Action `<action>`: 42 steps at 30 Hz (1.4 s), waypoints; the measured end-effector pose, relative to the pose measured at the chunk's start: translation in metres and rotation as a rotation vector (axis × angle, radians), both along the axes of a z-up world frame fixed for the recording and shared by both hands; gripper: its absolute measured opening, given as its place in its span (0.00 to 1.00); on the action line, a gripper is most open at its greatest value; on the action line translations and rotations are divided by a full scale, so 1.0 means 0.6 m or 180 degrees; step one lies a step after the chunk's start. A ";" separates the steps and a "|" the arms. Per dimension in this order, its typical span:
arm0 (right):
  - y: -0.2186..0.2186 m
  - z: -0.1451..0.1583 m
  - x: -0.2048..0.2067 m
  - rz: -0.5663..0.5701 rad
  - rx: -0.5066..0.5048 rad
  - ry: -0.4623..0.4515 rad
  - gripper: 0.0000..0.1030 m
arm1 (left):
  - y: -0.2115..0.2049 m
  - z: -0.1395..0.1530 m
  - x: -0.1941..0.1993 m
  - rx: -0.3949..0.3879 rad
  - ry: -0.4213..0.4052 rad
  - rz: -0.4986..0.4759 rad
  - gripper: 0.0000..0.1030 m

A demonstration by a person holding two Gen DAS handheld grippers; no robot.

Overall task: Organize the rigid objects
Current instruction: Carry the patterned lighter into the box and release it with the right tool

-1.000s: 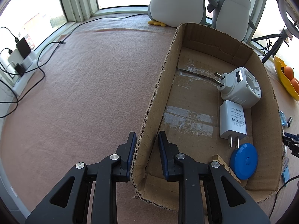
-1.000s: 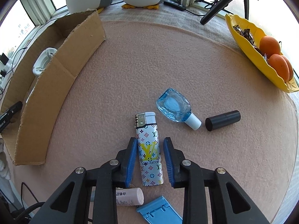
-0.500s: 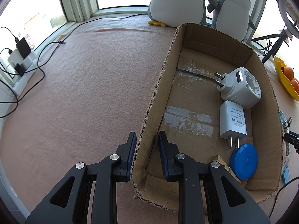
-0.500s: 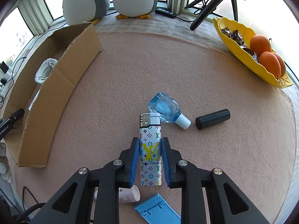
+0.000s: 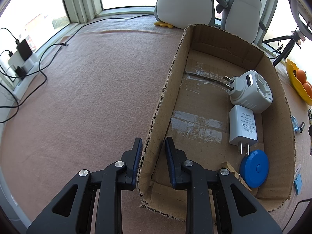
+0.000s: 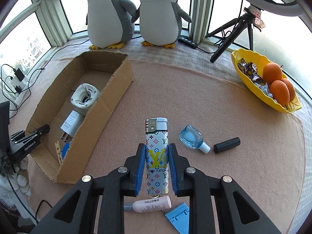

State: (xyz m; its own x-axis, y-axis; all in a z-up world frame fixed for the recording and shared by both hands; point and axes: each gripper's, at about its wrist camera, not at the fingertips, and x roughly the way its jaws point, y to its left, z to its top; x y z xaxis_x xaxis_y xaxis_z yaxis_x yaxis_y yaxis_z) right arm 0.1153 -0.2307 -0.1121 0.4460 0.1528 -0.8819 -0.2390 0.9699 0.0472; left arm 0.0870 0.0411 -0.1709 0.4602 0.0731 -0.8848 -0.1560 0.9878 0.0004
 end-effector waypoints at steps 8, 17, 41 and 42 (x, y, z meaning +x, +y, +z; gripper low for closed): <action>0.080 0.032 -0.008 0.0304 0.0158 -0.0095 0.20 | 0.001 0.000 0.000 0.0003 0.0000 -0.0002 0.22; 0.157 0.035 -0.010 0.0503 0.0328 -0.0089 0.20 | 0.001 0.000 0.000 -0.0001 -0.0001 -0.0001 0.22; 0.222 -0.012 -0.008 0.0658 0.0391 0.0160 0.21 | 0.001 0.000 -0.001 -0.0001 -0.0001 -0.0002 0.22; 0.222 -0.011 -0.008 0.0661 0.0400 0.0167 0.24 | 0.001 0.000 0.000 -0.0001 -0.0001 -0.0002 0.22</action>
State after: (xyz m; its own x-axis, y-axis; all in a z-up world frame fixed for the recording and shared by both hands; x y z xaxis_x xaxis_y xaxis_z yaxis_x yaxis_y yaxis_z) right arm 0.1106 -0.0977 -0.1190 0.3476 0.3464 -0.8713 -0.4265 0.8860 0.1820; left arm 0.0867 0.0418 -0.1709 0.4605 0.0726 -0.8847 -0.1554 0.9879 0.0002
